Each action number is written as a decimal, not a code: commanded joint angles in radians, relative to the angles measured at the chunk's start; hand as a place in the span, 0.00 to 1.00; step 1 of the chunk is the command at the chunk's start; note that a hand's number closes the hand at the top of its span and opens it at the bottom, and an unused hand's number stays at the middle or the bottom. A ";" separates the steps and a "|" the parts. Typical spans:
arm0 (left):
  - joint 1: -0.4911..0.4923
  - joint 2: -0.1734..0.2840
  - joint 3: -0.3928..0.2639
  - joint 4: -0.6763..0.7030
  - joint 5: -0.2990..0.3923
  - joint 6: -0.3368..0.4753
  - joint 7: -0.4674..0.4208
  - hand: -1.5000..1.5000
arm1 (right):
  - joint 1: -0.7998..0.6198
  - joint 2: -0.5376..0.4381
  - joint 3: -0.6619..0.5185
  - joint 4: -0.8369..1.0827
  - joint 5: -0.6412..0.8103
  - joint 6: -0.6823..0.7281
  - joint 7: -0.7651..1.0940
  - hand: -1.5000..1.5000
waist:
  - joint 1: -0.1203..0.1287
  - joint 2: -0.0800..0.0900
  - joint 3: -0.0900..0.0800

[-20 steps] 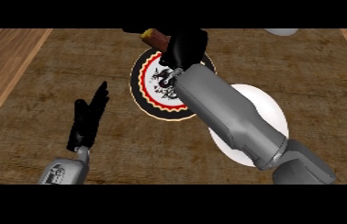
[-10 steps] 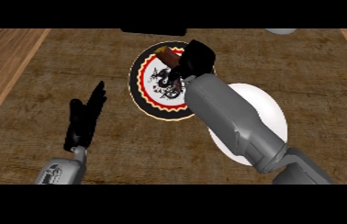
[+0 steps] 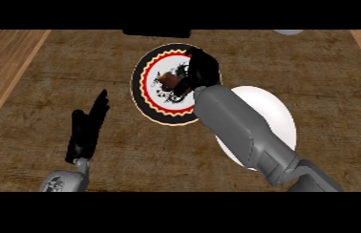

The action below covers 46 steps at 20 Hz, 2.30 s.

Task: Pick the sweet potato from the plate and place it in the plate

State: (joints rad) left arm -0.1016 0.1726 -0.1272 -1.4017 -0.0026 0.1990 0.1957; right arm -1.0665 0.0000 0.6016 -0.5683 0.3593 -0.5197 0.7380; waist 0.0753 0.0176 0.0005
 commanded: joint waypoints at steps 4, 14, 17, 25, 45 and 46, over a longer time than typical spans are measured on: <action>0.003 0.014 0.017 -0.009 0.005 -0.005 0.008 0.50 | 0.063 0.000 -0.131 -0.179 -0.109 -0.316 -0.269 0.00 | -0.029 -0.004 0.003; 0.020 0.025 0.066 -0.007 0.028 -0.031 0.005 0.50 | 0.230 0.000 -0.148 -0.252 -0.438 -0.319 -0.659 0.00 | -0.042 -0.009 0.000; 0.015 -0.001 0.042 -0.020 -0.002 -0.008 0.021 0.50 | 0.305 0.000 -0.078 -0.287 -0.496 -0.338 -0.766 0.00 | -0.046 -0.011 0.000; 0.045 -0.009 0.061 0.005 -0.019 -0.021 -0.027 0.50 | 0.206 0.000 -0.067 -0.102 -0.657 -0.324 -0.921 0.00 | -0.046 -0.010 0.000; 0.043 -0.044 0.083 -0.047 -0.032 -0.033 0.018 0.50 | 0.225 0.000 0.060 -0.001 -0.699 -0.473 -0.835 0.00 | -0.061 -0.016 -0.001; 0.098 -0.019 0.086 -0.101 -0.041 -0.038 0.043 0.50 | 0.248 -0.011 0.002 -0.010 -0.664 -0.410 -0.857 0.00 | -0.070 -0.018 0.000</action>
State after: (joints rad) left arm -0.0404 0.1434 -0.0536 -1.4652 -0.0423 0.1668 0.2207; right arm -0.8585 -0.0037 0.6384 -0.5628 -0.3464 -0.9471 -0.1211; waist 0.0179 0.0029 0.0001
